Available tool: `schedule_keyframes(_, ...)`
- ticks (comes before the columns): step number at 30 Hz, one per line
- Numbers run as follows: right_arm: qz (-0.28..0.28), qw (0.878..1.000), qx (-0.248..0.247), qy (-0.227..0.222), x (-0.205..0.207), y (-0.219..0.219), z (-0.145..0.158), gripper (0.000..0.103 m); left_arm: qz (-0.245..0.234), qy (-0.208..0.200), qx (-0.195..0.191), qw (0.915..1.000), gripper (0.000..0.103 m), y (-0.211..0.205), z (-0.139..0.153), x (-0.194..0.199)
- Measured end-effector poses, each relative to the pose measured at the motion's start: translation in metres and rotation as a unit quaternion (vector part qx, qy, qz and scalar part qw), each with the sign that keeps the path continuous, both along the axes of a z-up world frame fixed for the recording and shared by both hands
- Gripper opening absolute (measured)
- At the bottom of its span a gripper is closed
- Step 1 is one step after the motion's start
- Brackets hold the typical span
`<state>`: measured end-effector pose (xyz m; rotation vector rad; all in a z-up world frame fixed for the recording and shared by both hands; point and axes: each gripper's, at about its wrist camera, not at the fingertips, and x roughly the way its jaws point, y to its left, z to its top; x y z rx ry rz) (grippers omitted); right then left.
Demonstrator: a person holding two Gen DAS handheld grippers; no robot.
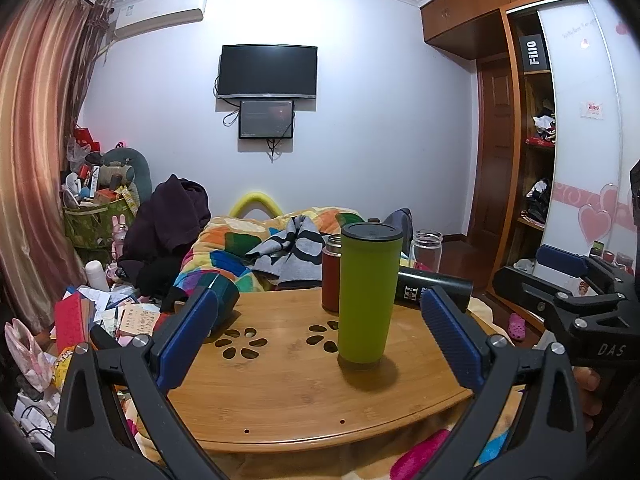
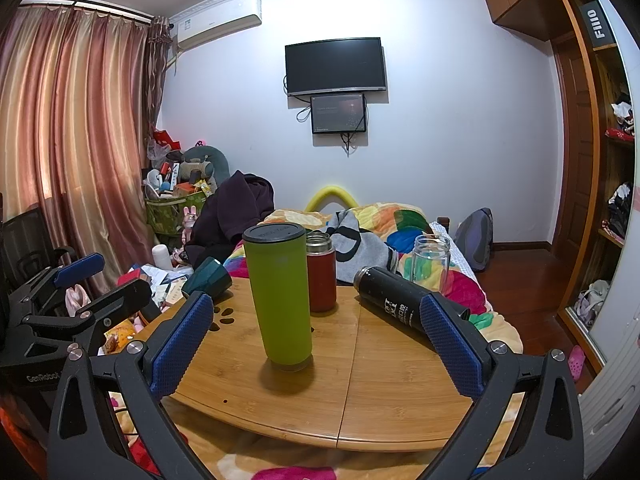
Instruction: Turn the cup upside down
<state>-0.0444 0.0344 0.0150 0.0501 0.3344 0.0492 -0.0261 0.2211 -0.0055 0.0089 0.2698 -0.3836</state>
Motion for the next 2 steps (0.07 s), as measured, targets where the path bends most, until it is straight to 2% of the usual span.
schedule_keyframes(2,0.000,1.000,-0.001,0.000,-0.0002,0.0002,-0.0001,0.103,0.000,0.001,-0.001,1.0000,0.103,-0.0002,0.0004,-0.0008)
